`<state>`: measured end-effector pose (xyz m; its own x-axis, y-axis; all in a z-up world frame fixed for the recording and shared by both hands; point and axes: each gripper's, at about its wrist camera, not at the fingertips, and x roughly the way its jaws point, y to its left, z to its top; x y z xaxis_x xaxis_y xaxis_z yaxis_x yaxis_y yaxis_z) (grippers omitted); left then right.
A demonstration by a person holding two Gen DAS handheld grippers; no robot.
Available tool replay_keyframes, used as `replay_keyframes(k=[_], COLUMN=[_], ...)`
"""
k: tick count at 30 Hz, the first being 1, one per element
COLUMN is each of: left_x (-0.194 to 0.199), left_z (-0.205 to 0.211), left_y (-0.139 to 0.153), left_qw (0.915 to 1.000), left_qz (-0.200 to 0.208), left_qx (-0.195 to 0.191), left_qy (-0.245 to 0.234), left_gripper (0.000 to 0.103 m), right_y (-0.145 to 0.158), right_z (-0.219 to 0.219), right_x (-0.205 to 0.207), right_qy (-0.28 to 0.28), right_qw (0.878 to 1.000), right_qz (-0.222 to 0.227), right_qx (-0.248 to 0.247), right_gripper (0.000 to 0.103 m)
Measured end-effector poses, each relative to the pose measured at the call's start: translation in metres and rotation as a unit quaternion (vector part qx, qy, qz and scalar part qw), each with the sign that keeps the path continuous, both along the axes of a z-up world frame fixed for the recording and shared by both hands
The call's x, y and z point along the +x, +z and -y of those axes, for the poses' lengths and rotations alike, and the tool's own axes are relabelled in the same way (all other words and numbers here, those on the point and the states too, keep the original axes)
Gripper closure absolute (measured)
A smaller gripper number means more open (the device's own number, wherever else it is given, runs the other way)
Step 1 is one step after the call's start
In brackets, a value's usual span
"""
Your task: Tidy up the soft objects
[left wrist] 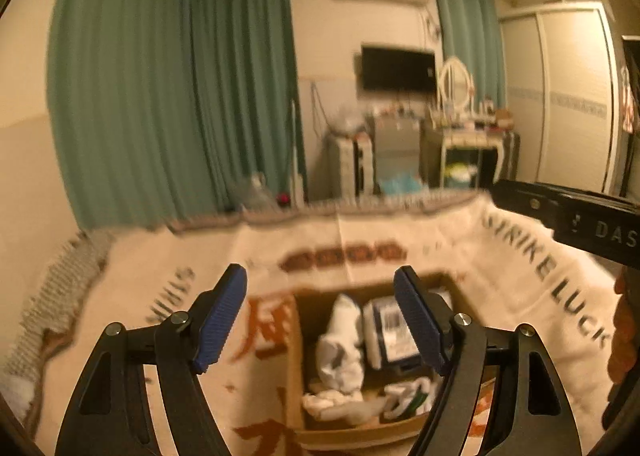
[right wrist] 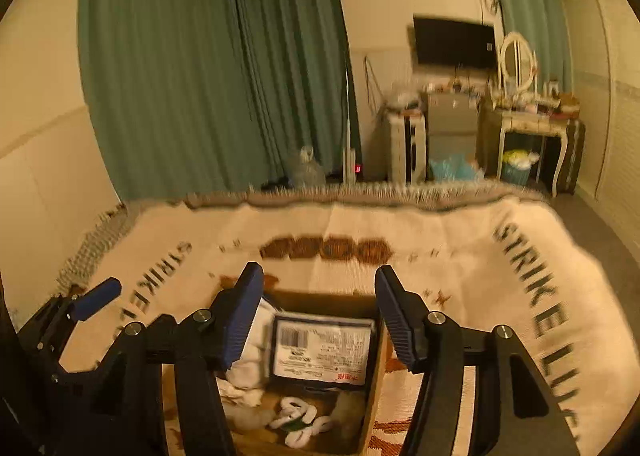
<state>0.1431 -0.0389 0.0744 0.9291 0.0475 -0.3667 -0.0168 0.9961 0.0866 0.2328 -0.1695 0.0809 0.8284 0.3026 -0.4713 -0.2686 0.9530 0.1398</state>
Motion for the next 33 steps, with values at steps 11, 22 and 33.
replay_keyframes(k=[11, 22, 33], left_x=[-0.136, -0.183, -0.146], left_z=[-0.002, 0.000, -0.012], left_y=[0.109, 0.096, -0.001], left_qw=[0.9867, 0.9813, 0.9933], left_qz=[0.162, 0.192, 0.103], left_qx=[-0.008, -0.011, -0.026], left_qy=[0.004, 0.009, 0.045], left_gripper=[0.005, 0.003, 0.003], right_y=[0.138, 0.132, 0.026], right_z=[0.011, 0.024, 0.029], right_x=[-0.167, -0.247, -0.202], right_qy=[-0.013, -0.009, -0.027], right_qw=[0.985, 0.974, 0.988], right_qz=[0.170, 0.225, 0.154], right_qx=[-0.017, -0.011, -0.003], right_gripper=[0.015, 0.000, 0.000])
